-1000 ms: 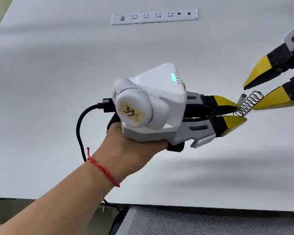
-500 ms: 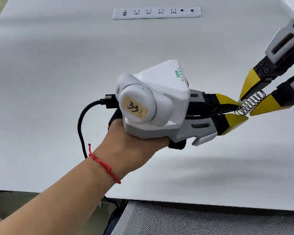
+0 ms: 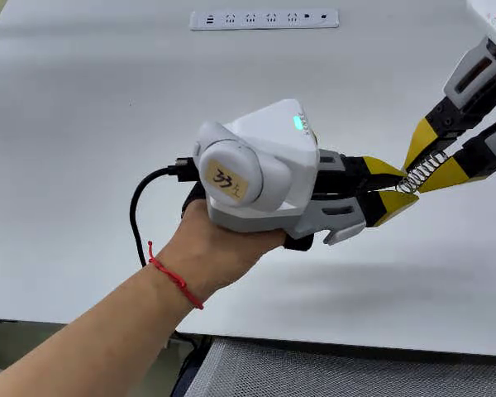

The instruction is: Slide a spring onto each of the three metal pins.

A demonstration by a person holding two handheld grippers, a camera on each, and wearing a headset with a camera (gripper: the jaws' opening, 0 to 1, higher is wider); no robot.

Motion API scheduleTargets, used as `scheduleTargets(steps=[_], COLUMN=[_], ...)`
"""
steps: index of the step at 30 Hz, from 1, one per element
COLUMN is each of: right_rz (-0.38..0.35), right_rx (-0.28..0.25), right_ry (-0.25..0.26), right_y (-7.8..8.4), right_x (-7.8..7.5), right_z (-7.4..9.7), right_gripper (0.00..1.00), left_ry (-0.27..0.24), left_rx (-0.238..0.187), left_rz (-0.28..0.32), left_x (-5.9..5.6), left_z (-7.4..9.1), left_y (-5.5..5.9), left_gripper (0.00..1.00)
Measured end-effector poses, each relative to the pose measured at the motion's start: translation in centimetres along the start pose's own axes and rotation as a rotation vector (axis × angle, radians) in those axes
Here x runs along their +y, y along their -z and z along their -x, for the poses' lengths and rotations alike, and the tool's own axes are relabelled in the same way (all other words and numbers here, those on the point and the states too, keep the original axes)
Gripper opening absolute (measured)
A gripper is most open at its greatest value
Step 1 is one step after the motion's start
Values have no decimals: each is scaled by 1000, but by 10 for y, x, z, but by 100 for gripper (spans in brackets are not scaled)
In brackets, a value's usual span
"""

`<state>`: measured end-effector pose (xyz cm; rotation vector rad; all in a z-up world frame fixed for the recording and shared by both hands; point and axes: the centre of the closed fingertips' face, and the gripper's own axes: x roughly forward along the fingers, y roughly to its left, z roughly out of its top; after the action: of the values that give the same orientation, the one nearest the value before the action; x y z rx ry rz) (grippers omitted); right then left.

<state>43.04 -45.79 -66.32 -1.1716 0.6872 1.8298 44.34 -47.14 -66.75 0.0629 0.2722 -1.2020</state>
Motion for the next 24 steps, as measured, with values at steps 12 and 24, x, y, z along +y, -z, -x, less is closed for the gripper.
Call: scheduleTargets(steps=[12, 24], right_rz=[-15, -55], right_rx=[2, -21], right_ry=[9, 30], right_y=[-2, -4], right_x=[-2, -10], right_z=[-3, 1], right_gripper=[7, 7], left_ry=[-8, -34], left_rx=[-5, 12], left_rz=[-17, -26], left_x=[1, 5], left_z=[4, 12], left_y=[3, 14], left_gripper=[7, 21])
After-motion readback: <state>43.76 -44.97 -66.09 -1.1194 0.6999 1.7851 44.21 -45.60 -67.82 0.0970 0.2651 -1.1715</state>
